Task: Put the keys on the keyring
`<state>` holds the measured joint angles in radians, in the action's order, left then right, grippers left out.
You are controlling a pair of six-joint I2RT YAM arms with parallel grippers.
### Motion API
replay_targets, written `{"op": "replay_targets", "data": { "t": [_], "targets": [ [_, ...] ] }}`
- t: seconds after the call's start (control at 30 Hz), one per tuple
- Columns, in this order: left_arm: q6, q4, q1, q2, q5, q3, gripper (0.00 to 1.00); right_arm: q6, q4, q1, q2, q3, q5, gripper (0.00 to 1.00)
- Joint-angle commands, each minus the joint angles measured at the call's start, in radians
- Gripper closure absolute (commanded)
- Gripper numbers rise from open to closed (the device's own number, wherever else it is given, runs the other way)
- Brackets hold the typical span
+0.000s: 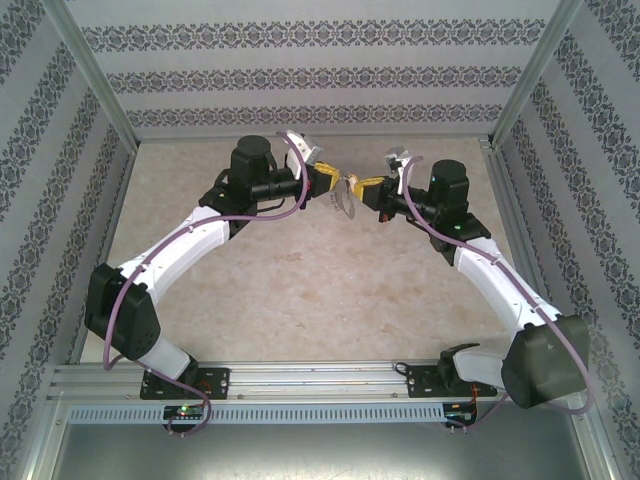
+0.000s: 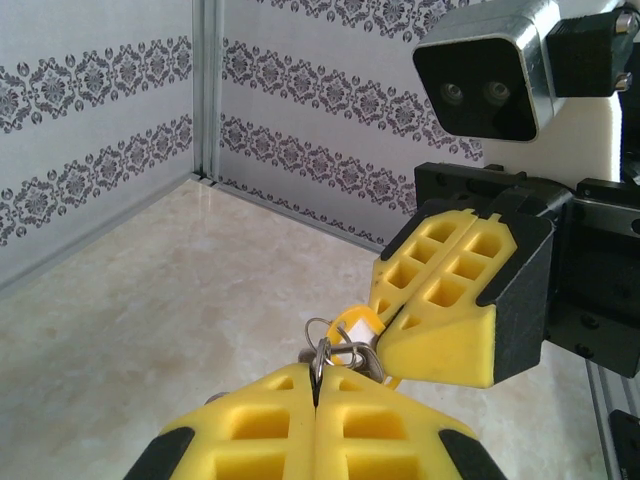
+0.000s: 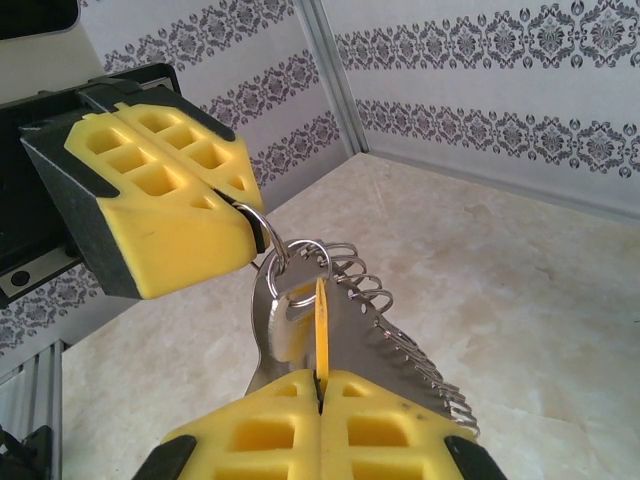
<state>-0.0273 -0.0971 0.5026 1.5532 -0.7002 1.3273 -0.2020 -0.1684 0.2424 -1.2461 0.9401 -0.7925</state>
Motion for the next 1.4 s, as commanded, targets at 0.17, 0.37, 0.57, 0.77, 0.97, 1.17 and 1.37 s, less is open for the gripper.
{"op": "replay_targets", "data": {
  "t": [0.17,0.37,0.57,0.77,0.97,1.17,1.37],
  "targets": [
    [-0.01,-0.05,0.007,-0.035,-0.031,0.003,1.0,0.001,-0.033,-0.005,0.019,0.013,-0.004,1.0],
    [-0.013,-0.052,0.007,-0.028,-0.04,0.009,1.0,0.004,-0.035,0.016,-0.007,0.046,-0.008,1.0],
    [-0.012,-0.043,0.015,-0.02,-0.044,0.015,1.0,0.005,-0.038,0.04,-0.032,0.076,-0.005,1.0],
    [-0.007,-0.04,0.018,-0.02,-0.038,0.017,1.0,0.019,-0.022,0.042,-0.031,0.073,0.005,1.0],
    [-0.006,-0.035,0.019,-0.023,-0.036,0.017,1.0,0.016,-0.021,0.014,0.004,0.047,0.012,1.0],
    [-0.005,-0.033,0.019,-0.024,-0.034,0.015,1.0,0.011,-0.02,-0.012,0.045,0.039,0.013,1.0],
    [-0.002,-0.033,0.02,-0.027,-0.031,0.012,1.0,0.01,-0.018,-0.02,0.051,0.04,0.01,1.0]
  ]
}}
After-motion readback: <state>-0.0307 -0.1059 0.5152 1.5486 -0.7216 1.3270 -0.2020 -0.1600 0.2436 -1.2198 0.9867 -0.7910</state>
